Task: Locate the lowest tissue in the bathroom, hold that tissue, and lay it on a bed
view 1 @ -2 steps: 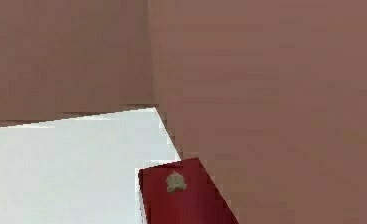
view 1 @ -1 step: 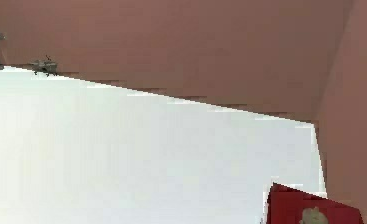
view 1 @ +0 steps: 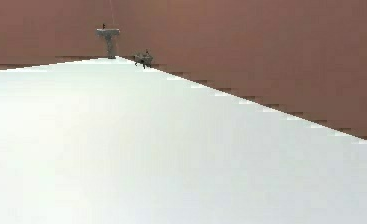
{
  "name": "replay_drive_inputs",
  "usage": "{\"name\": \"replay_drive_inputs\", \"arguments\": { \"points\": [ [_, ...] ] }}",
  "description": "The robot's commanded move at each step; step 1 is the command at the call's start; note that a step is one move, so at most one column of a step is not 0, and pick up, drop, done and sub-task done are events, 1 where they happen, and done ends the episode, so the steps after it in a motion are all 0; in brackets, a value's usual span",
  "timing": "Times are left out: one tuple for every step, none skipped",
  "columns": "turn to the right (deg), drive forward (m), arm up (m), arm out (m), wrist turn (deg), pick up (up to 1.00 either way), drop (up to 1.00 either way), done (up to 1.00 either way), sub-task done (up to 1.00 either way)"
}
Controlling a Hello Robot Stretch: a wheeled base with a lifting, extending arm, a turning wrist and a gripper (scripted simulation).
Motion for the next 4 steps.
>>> {"name": "replay_drive_inputs", "arguments": {
  "points": [
    [0.0, 0.00, 0.50, 0.00, 0.0, 0.00, 0.00, 0.00, 0.00],
    [0.0, 0.00, 0.10, 0.00, 0.0, 0.00, 0.00, 0.00, 0.00],
    [0.0, 0.00, 0.00, 0.24, 0.0, 0.00, 0.00, 0.00, 0.00],
    [0.0, 0.00, 0.00, 0.00, 45.0, 0.00, 0.00, 0.00, 0.00]
  ]
}}
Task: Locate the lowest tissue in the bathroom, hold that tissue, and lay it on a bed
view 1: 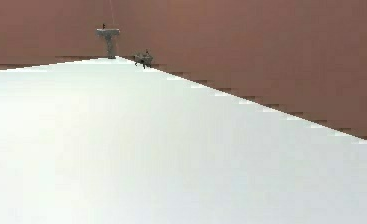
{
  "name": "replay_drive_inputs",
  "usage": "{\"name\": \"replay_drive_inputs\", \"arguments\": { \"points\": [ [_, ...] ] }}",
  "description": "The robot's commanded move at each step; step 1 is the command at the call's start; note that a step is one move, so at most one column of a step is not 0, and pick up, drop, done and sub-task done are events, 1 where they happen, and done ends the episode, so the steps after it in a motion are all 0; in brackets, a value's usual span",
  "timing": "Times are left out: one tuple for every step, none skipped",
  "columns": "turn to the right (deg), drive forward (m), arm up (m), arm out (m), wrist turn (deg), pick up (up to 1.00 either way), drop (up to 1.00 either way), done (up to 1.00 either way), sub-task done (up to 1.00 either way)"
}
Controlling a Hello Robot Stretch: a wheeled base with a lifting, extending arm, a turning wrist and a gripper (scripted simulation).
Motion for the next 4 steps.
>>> {"name": "replay_drive_inputs", "arguments": {
  "points": [
    [0.0, 0.00, 0.00, 0.00, 45.0, 0.00, 0.00, 0.00, 0.00],
    [0.0, 0.00, 0.00, 0.00, 45.0, 0.00, 0.00, 0.00, 0.00],
    [0.0, 0.00, 0.00, 0.00, 21.0, 0.00, 0.00, 0.00, 0.00],
    [0.0, 0.00, -0.30, 0.00, 0.0, 0.00, 0.00, 0.00, 0.00]
  ]
}}
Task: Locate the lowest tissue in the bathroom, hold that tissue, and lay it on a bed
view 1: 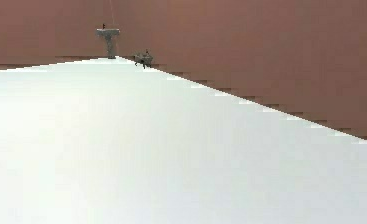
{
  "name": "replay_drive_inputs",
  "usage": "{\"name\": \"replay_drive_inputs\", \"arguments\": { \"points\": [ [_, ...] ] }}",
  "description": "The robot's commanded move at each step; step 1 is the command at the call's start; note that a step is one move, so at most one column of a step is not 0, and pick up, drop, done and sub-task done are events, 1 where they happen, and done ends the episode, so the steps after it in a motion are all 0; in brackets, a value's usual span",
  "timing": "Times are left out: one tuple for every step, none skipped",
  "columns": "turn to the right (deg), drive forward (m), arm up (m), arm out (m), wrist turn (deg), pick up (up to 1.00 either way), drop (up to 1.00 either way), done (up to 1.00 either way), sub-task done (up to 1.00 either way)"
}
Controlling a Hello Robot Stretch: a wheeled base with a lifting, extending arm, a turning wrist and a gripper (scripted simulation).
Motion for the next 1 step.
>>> {"name": "replay_drive_inputs", "arguments": {
  "points": [
    [0.0, 0.00, 0.00, 0.00, 0.0, 1.00, 0.00, 0.00, 0.00]
  ]
}}
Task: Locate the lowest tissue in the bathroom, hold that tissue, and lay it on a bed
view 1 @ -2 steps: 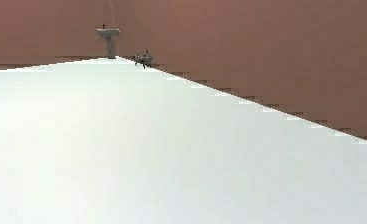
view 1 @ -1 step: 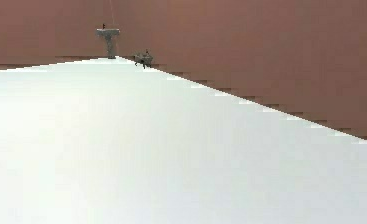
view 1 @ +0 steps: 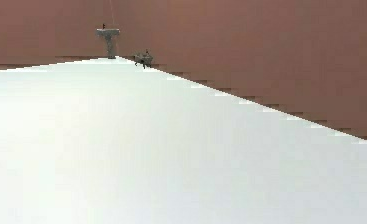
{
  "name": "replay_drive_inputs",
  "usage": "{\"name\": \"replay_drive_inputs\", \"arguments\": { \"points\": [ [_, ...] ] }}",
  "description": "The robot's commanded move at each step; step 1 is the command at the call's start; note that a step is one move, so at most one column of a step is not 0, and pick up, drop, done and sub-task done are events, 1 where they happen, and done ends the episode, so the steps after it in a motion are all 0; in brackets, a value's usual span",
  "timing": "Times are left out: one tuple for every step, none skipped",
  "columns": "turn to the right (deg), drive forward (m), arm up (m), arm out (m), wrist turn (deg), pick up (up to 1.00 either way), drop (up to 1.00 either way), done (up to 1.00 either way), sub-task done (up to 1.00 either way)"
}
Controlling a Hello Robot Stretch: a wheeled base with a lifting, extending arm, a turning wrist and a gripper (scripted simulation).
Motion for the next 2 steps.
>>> {"name": "replay_drive_inputs", "arguments": {
  "points": [
    [0.0, 0.00, 0.10, 0.00, 0.0, 0.00, 0.00, 0.00, 0.00],
    [0.0, 0.00, 0.48, 0.00, 0.0, 0.00, 0.00, 0.00, 0.00]
  ]
}}
